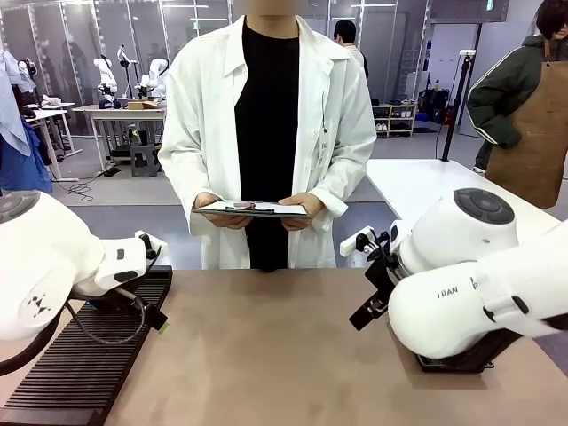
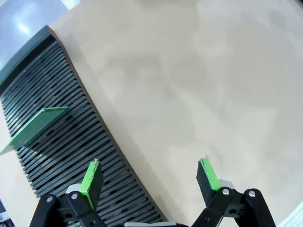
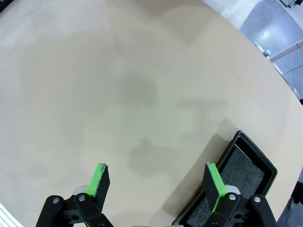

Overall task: Inspect the PCB.
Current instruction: Pick up the Blank PCB and present it to the human.

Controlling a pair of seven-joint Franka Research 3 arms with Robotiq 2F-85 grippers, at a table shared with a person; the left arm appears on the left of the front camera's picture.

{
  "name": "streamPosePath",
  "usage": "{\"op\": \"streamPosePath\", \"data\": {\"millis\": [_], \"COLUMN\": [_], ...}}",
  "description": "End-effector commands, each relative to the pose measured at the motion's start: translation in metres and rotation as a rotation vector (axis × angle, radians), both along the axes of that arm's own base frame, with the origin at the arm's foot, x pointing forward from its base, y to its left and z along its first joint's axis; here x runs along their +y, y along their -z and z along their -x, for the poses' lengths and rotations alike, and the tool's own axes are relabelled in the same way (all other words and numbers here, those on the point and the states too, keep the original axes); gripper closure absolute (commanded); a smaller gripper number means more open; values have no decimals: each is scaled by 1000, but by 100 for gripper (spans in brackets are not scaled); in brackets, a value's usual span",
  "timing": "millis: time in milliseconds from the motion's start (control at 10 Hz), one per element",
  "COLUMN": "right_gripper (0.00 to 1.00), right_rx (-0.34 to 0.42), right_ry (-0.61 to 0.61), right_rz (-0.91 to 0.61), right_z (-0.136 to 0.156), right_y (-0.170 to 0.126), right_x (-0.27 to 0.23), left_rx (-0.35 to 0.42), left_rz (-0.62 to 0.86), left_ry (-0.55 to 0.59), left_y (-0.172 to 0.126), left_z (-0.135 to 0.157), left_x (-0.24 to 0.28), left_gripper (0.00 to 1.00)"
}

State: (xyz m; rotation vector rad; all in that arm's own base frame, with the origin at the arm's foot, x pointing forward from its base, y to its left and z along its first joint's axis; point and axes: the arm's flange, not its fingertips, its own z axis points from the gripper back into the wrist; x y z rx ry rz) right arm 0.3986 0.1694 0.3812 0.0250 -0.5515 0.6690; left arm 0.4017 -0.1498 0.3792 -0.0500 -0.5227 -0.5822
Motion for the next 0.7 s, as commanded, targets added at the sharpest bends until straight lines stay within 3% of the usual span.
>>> {"op": "streamPosePath", "data": {"millis": [0,300,600], "right_gripper": [0,0,0], "right_rx": [59,165,342], "right_ry": [-16,53,71], "right_rz": [-1,-165,-472], "right_z": [-11,-6,12], "right_y": [-31,-77,-132], "right_x": [-12,-48,-92], "left_rx": [80,208,328], "left_rz": [45,293,611], "left_ry": [2,41,98], "left_y": [-32,-77,-105], "left_z": [-1,18,43], "left_x": [17,52,95], "left_gripper": [0,0,0]}}
